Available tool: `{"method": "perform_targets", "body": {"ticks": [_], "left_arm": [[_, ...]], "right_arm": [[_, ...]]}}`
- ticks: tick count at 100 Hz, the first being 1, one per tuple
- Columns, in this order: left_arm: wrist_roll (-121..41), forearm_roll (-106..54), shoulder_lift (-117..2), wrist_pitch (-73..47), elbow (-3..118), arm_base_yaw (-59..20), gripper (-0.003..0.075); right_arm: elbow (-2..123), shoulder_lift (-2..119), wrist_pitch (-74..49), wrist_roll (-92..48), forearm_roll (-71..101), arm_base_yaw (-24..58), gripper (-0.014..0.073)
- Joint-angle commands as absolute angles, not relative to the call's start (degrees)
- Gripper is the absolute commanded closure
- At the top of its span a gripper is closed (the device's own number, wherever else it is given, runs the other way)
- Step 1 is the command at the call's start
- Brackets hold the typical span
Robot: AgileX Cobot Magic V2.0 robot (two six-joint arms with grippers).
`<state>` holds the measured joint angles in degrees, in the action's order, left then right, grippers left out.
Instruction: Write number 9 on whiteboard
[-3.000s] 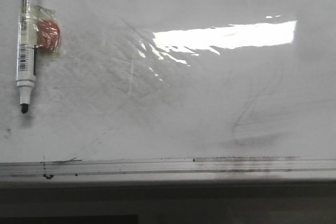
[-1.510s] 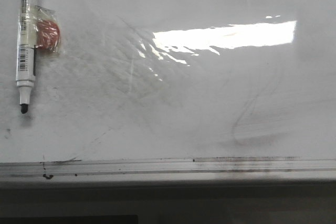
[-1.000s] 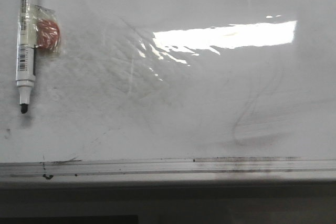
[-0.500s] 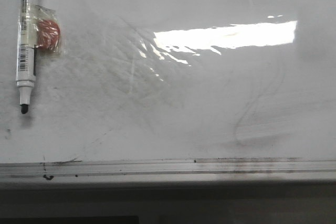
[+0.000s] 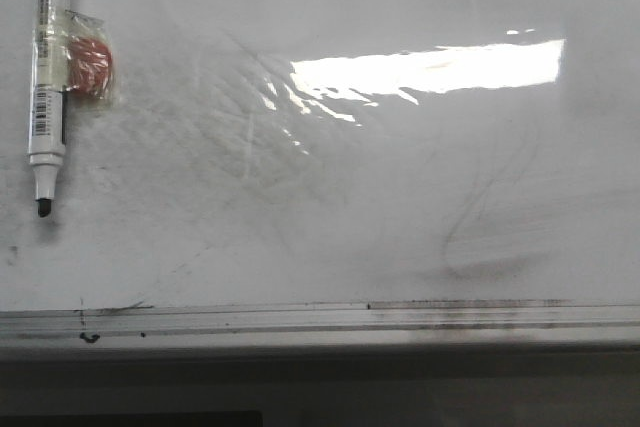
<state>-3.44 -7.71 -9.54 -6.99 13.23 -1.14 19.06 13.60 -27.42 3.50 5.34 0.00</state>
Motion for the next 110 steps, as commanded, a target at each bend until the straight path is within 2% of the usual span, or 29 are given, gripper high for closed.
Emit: {"method": "perform_targets", "body": {"ticks": [1, 19, 52, 66, 110], "left_arm": [[-3.43, -9.77, -11.93, -0.43, 15.26, -1.06, 0.0306], [-3.43, -9.77, -17.44, 1.03, 15.46, -5.57, 0.0315], [-3.43, -9.86, -34.10, 12.35, 15.46, -37.57, 0.0315], [-3.43, -16.29, -41.01, 19.33, 15.46, -46.06, 0.0315], [-3.43, -18.98, -51.70, 24.98, 15.46, -48.44, 0.0345]], "right_arm": [[20.99, 14.78, -23.09, 3.05, 5.37, -0.04, 0.0657], [20.99, 14.78, -24.18, 3.05, 5.37, -0.04, 0.0657], [20.99, 14.78, -24.16, 3.05, 5.37, -0.04, 0.0657], [20.99, 14.78, -24.16, 3.05, 5.37, -0.04, 0.0657], [20.99, 14.78, -24.52, 3.05, 5.37, -0.04, 0.0657]]}}
